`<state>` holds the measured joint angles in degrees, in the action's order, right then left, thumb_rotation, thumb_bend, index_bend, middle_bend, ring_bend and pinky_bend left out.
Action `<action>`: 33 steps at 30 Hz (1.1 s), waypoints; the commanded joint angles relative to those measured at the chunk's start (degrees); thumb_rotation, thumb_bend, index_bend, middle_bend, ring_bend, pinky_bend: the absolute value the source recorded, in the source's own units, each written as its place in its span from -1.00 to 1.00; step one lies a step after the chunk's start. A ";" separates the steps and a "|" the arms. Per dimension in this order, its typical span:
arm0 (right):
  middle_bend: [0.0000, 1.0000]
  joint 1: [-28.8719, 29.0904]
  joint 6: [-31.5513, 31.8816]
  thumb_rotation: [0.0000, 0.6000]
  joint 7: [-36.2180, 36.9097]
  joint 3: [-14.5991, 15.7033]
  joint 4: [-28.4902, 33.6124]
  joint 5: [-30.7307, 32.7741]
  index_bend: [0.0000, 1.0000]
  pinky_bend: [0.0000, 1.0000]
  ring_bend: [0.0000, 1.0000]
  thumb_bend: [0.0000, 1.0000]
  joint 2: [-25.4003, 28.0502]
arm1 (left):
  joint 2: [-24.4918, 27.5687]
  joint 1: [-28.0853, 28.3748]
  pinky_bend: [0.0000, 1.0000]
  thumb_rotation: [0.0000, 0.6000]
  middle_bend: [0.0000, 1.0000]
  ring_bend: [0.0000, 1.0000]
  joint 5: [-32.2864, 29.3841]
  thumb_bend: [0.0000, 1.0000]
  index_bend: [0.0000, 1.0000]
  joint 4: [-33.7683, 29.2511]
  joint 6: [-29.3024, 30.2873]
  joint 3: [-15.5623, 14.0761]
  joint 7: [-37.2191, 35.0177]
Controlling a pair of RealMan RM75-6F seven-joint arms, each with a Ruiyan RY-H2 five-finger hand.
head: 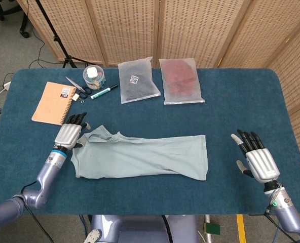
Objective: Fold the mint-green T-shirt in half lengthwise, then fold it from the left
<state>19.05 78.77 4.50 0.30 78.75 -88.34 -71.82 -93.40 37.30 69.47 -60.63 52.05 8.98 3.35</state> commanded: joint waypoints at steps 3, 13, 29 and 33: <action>-1.00 -0.31 -0.20 1.00 0.62 -0.26 -0.61 -0.14 -1.00 -1.00 -1.00 -0.17 -0.15 | -0.66 -0.40 -1.00 1.00 -1.00 -1.00 0.00 -0.28 -1.00 0.98 1.12 0.40 -0.34; -1.00 -0.80 -0.22 1.00 1.32 -0.81 -0.82 -0.56 -1.00 -1.00 -1.00 -0.17 -0.12 | 5.45 -2.88 -1.00 1.00 -1.00 -1.00 9.37 -0.28 -1.00 -1.67 6.39 -3.45 -9.65; -1.00 -1.26 -0.78 1.00 0.56 -1.48 -0.19 -0.69 -1.00 -1.00 -1.00 -0.17 -0.53 | 2.69 -6.23 -1.00 1.00 -1.00 -1.00 31.46 -0.16 -0.53 26.30 20.95 -18.12 -37.35; -1.00 -1.36 -0.88 1.00 0.74 -1.68 -0.22 -0.58 -1.00 -1.00 -1.00 -0.17 -0.54 | 0.04 -6.44 -1.00 1.00 -1.00 -1.00 32.72 -0.15 -0.41 30.87 21.00 -19.62 -39.29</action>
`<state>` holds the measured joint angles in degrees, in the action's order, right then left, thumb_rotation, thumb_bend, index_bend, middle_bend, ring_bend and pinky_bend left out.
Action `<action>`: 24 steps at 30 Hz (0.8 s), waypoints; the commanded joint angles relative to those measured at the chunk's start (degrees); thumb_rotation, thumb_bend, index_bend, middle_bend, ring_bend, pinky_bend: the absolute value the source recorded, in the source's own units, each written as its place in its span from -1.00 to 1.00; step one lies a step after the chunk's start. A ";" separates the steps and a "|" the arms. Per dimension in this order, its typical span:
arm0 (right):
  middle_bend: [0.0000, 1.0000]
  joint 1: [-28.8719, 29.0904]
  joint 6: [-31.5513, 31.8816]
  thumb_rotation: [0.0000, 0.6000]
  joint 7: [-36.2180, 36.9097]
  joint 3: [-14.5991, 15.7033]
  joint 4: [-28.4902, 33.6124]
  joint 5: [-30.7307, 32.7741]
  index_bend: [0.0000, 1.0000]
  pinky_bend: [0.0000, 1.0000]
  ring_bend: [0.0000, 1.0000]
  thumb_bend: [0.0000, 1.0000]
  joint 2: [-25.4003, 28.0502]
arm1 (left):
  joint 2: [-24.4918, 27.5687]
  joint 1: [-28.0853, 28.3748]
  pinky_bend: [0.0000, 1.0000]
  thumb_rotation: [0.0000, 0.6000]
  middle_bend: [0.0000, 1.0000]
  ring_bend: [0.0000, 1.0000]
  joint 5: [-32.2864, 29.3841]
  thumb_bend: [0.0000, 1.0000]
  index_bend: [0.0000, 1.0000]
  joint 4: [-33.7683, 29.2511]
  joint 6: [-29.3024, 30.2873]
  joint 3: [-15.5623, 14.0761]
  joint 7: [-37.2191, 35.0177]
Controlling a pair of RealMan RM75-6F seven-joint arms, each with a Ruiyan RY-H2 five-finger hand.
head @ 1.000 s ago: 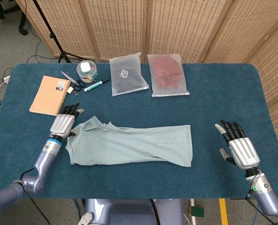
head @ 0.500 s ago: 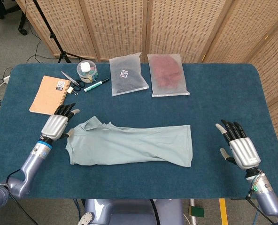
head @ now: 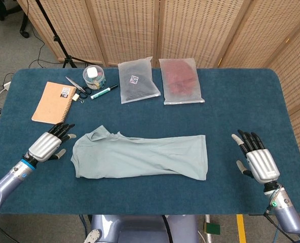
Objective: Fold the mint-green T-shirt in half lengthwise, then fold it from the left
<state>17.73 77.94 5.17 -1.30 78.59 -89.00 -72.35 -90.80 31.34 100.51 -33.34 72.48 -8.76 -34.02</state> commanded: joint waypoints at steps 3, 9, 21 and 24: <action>-1.00 -0.07 -0.16 1.00 0.29 -0.23 -0.17 0.10 -1.00 -1.00 -1.00 -0.17 -0.01 | -4.16 -0.56 -1.00 1.00 -1.00 -1.00 2.13 -0.14 -0.38 6.34 0.80 -2.44 -2.59; -1.00 -0.17 -0.28 1.00 0.70 -0.45 -0.25 0.05 -1.00 -1.00 -1.00 -0.17 0.02 | -6.37 -0.58 -1.00 1.00 -1.00 -1.00 2.02 -0.12 -0.35 9.63 0.81 -2.70 -3.43; -1.00 -0.38 -0.48 1.00 1.16 -0.76 0.02 0.03 -1.00 -1.00 -1.00 -0.12 0.13 | -8.69 -0.16 -1.00 1.00 -1.00 -1.00 1.87 -0.11 -0.31 12.30 -0.21 -3.28 -3.78; -1.00 -0.39 -0.52 1.00 1.38 -0.83 -0.04 -0.04 -1.00 -1.00 -1.00 -0.12 0.14 | -9.08 -0.12 -1.00 1.00 -1.00 -1.00 1.60 -0.11 -0.29 12.82 -1.08 -3.36 -4.05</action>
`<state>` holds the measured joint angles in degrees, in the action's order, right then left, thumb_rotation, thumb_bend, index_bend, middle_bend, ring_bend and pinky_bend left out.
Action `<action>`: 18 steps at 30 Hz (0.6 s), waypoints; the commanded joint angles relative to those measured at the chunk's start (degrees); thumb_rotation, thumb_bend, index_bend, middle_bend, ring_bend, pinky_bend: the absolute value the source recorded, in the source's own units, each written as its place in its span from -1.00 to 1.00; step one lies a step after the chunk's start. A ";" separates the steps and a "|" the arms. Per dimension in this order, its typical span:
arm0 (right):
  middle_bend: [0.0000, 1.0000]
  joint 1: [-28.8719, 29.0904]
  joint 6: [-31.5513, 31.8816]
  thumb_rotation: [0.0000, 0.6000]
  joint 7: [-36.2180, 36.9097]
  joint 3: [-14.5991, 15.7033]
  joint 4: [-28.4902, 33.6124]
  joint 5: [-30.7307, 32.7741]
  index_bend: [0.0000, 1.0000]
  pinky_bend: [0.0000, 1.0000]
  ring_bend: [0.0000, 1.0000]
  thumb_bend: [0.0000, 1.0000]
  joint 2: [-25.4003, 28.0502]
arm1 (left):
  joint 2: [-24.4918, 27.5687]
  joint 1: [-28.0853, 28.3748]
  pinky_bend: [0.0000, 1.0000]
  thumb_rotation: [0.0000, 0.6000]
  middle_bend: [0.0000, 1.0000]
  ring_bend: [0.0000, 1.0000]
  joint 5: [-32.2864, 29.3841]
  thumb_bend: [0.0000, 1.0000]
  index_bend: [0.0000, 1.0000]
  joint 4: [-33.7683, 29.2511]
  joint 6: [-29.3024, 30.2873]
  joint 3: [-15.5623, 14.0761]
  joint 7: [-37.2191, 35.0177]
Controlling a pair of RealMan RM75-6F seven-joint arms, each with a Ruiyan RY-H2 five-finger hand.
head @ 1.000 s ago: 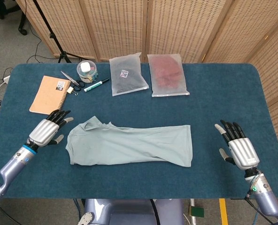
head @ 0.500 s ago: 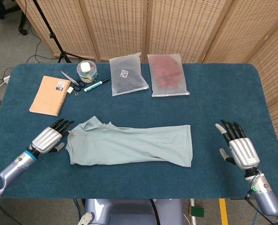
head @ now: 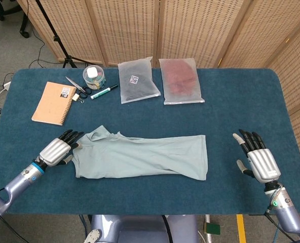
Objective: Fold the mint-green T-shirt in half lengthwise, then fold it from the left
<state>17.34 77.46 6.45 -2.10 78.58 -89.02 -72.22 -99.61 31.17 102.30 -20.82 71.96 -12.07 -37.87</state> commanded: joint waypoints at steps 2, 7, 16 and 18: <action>-1.00 -0.01 -0.07 1.00 0.13 -0.06 -0.05 -0.07 -1.00 -1.00 -1.00 -0.12 -0.01 | -0.62 0.15 -1.00 1.00 -1.00 -1.00 -0.37 -0.11 -0.28 0.61 -1.02 -0.04 -0.41; -1.00 -0.09 -0.05 1.00 0.18 -0.06 0.05 -0.26 -1.00 -1.00 -1.00 -0.12 -0.02 | -1.38 0.32 -1.00 1.00 -1.00 -1.00 -0.54 -0.12 -0.28 1.25 -1.62 -0.15 -0.69; -1.00 -0.17 -0.07 1.00 0.20 -0.11 0.23 -0.47 -1.00 -1.00 -1.00 -0.12 0.00 | -2.46 0.82 -1.00 1.00 -1.00 -1.00 -0.98 -0.12 -0.28 2.10 -2.01 0.05 -0.70; -1.00 -0.20 -0.04 1.00 0.19 -0.14 0.28 -0.48 -1.00 -1.00 -1.00 -0.12 0.01 | -2.71 0.94 -1.00 1.00 -1.00 -1.00 -1.02 -0.12 -0.28 2.22 -2.21 0.05 -0.61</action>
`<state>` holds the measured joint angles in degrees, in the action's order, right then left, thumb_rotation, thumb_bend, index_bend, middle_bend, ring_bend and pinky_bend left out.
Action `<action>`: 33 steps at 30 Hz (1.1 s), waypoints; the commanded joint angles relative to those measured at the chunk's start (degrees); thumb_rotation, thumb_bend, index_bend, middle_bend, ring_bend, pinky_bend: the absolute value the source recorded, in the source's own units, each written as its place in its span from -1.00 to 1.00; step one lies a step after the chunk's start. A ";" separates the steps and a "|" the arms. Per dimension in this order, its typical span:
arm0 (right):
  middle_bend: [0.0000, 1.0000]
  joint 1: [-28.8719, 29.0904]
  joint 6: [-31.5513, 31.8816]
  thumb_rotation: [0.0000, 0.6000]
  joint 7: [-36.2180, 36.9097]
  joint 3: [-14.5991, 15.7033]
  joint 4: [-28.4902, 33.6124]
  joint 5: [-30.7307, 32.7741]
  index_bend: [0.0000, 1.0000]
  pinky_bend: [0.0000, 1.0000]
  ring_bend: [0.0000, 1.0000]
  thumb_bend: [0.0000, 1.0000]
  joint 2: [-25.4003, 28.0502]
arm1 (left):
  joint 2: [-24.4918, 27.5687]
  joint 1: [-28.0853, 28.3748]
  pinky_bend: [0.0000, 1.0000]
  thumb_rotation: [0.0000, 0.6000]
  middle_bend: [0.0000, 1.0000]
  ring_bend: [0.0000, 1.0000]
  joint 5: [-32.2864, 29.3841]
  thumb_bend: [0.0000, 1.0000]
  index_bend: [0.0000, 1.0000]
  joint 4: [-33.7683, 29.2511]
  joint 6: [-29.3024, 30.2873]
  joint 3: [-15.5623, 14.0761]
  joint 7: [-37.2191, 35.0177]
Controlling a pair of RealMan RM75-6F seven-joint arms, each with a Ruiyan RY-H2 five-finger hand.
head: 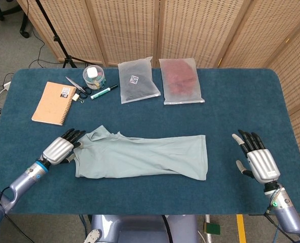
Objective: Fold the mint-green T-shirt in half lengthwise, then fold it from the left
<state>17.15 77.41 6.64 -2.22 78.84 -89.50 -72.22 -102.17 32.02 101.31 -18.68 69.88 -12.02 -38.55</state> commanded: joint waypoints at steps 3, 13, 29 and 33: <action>-1.00 -0.08 0.04 1.00 0.14 -0.10 0.20 0.05 -1.00 -1.00 -1.00 -0.11 0.07 | -0.68 0.35 -1.00 1.00 -1.00 -1.00 -0.02 -0.12 -0.28 0.31 -0.74 -0.14 0.33; -1.00 -0.20 0.26 1.00 0.52 -0.16 0.54 -0.21 -1.00 -1.00 -1.00 -0.07 0.32 | -1.52 0.75 -1.00 1.00 -1.00 -1.00 -0.42 -0.07 -0.07 0.48 -0.93 0.09 0.67; -1.00 -0.35 0.54 1.00 1.37 -0.27 0.97 -0.56 -1.00 -1.00 -1.00 -0.07 0.63 | -2.94 1.36 -1.00 1.00 -1.00 -1.00 -1.60 0.01 0.48 0.26 0.10 1.32 1.71; -1.00 -0.37 0.59 1.00 1.56 -0.30 1.03 -0.62 -1.00 -1.00 -1.00 -0.07 0.68 | -2.70 1.56 -1.00 1.00 -1.00 -1.00 -1.85 0.07 0.55 -0.07 0.65 1.66 1.67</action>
<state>16.78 77.99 8.20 -2.52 79.87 -90.12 -71.54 -104.91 33.54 99.49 -18.72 70.48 -10.40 -36.87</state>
